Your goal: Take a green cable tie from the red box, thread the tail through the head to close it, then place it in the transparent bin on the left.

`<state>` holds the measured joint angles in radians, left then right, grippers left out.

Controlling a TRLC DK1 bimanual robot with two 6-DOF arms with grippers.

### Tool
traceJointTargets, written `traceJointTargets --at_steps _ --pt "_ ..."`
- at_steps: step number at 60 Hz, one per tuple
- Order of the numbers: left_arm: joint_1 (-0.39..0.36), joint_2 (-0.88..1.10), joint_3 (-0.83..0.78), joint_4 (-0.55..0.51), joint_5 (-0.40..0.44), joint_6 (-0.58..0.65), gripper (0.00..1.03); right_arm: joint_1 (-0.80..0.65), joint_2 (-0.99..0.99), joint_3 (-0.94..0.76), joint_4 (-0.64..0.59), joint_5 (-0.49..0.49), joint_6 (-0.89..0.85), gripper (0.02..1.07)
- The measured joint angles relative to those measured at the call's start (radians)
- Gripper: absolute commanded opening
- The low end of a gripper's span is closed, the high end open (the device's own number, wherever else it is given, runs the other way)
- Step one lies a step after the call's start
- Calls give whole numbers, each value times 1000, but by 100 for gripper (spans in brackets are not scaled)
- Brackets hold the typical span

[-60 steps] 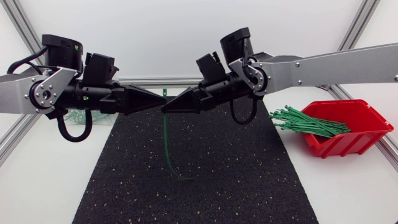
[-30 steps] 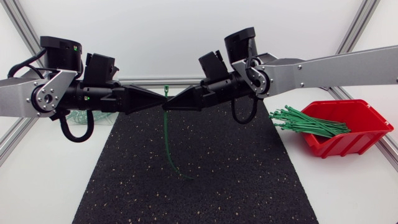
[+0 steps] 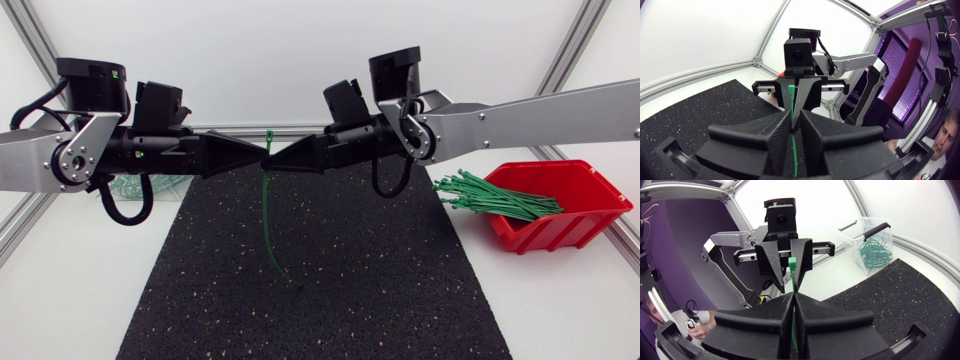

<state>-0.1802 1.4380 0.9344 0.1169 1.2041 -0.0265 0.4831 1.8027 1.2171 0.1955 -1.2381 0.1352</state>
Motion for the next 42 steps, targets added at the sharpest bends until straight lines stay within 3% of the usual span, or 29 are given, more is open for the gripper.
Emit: traceJointTargets --at_steps 42 --pt "-1 0 -5 60 0 -49 13 13 0 -10 4 0 0 8"
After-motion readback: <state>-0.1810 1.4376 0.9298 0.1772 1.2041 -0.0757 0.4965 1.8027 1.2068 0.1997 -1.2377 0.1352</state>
